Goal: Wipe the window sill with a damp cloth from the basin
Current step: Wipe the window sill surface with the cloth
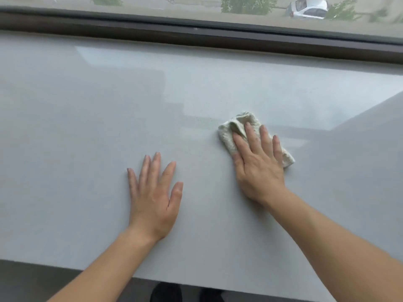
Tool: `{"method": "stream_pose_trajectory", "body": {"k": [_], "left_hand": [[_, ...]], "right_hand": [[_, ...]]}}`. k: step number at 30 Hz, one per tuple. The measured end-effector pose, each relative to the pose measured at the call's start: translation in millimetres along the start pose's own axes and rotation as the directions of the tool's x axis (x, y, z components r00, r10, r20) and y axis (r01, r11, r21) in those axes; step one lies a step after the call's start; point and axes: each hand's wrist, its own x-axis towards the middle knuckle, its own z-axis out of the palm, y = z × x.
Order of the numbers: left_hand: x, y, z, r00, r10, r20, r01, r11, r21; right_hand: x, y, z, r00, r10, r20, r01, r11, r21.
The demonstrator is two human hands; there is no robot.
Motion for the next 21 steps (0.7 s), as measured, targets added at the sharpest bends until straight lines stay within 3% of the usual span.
{"method": "stream_pose_trajectory", "body": {"k": [4, 10, 12, 15, 17, 21], "left_hand": [[-19, -11, 6, 0.998, 0.065, 0.022, -0.066, 0.994, 0.083], [-20, -10, 5, 0.997, 0.056, 0.062, -0.066, 0.980, 0.189], [-19, -10, 5, 0.997, 0.047, 0.069, -0.060, 0.975, 0.212], [-19, -9, 5, 0.995, 0.036, 0.095, -0.058, 0.971, 0.230], [-20, -10, 5, 0.995, 0.041, 0.092, -0.060, 0.974, 0.219], [-20, -12, 5, 0.994, 0.074, 0.075, -0.084, 0.985, 0.152]], "right_hand": [[-9, -15, 3, 1.000, 0.019, 0.003, -0.019, 1.000, -0.006], [-98, -9, 17, 0.937, -0.338, 0.092, 0.346, 0.935, -0.080], [-81, 8, 11, 0.969, -0.237, 0.074, 0.244, 0.964, -0.108], [-62, 2, 8, 0.995, 0.088, 0.038, -0.087, 0.996, -0.008], [-84, -30, 16, 0.990, 0.139, 0.008, -0.139, 0.990, 0.006], [-178, -75, 35, 0.981, -0.190, 0.033, 0.192, 0.980, -0.052]]}}
